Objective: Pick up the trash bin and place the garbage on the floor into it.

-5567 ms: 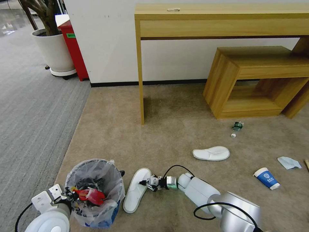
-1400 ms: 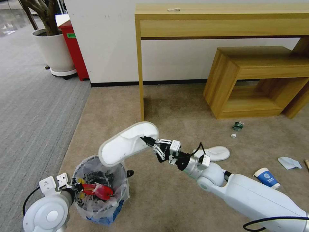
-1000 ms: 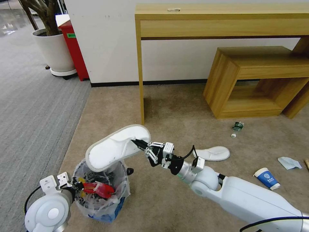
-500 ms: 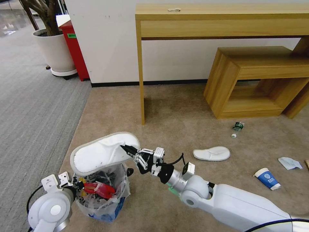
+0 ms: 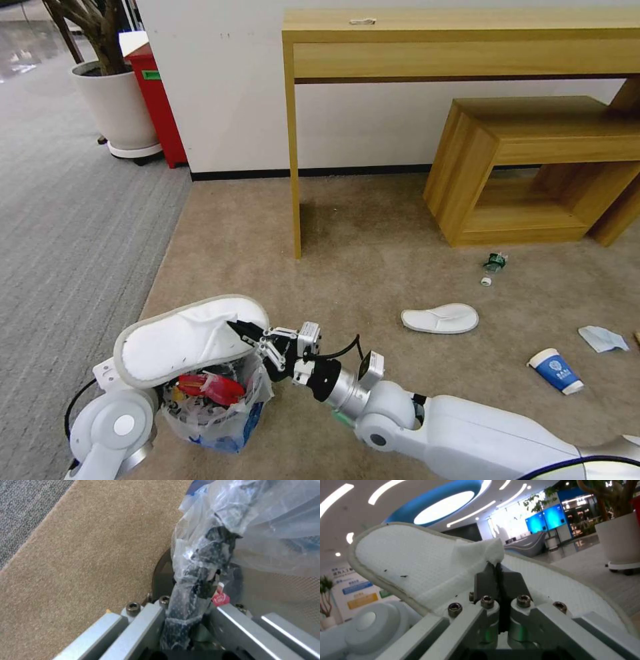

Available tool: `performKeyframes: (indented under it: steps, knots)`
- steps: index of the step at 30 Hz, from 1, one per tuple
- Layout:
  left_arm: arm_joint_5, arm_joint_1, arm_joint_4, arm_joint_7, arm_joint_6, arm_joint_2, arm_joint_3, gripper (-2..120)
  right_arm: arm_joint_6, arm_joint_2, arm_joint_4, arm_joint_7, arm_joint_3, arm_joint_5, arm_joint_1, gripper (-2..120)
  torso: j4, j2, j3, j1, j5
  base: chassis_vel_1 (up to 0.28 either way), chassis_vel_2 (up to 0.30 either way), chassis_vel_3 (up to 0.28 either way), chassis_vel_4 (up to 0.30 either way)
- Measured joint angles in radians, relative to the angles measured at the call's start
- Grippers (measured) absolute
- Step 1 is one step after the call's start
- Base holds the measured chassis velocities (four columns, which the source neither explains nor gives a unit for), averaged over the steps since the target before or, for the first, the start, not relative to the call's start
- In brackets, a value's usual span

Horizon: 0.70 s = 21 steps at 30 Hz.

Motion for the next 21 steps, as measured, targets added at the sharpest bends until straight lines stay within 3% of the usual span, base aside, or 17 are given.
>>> performKeyframes:
  steps: [21]
  knots:
    - [-0.003,-0.009,0.008,-0.003,0.0,-0.011,0.003,0,-0.022,0.139,0.044,0.091,0.011,0.098,-0.043,0,-0.0002,0.0,0.0,0.0,-0.0001,0.0,0.0,0.0,0.0]
